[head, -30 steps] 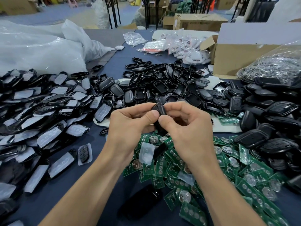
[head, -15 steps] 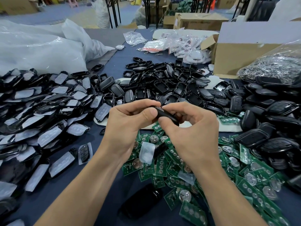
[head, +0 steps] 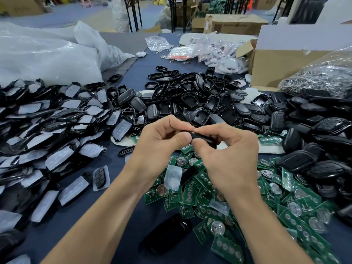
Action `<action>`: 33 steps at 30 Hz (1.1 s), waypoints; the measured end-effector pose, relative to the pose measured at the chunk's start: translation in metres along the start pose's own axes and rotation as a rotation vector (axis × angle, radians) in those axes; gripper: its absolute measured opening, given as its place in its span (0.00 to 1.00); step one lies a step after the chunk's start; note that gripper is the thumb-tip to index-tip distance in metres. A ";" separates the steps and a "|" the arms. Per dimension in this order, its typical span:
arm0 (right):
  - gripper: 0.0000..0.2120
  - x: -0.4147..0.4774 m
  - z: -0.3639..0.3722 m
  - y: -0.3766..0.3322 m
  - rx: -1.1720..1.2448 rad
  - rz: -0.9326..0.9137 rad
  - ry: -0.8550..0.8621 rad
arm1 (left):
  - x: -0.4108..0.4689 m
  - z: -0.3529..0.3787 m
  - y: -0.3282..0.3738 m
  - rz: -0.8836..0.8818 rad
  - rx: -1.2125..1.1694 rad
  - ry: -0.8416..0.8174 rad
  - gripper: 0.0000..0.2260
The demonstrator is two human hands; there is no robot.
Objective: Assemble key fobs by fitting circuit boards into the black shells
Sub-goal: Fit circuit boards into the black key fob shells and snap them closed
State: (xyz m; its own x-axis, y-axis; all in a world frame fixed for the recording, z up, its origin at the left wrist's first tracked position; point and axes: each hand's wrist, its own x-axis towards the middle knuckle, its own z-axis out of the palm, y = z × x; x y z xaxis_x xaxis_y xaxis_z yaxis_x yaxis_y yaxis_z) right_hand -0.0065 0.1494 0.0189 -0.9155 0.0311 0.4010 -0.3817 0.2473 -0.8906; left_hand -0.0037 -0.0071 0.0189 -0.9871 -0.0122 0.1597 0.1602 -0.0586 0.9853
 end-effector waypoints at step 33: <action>0.06 0.004 0.007 0.009 0.463 0.270 -0.318 | -0.010 0.024 0.000 0.053 -0.041 0.333 0.08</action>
State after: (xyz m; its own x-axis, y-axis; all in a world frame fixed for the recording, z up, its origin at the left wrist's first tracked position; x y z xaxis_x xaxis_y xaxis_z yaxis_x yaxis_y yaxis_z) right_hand -0.0143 0.1448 0.0111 -0.9530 -0.2741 0.1287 -0.0816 -0.1768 -0.9809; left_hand 0.0067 0.0166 0.0190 -0.9234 -0.3410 0.1760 0.2181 -0.0889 0.9719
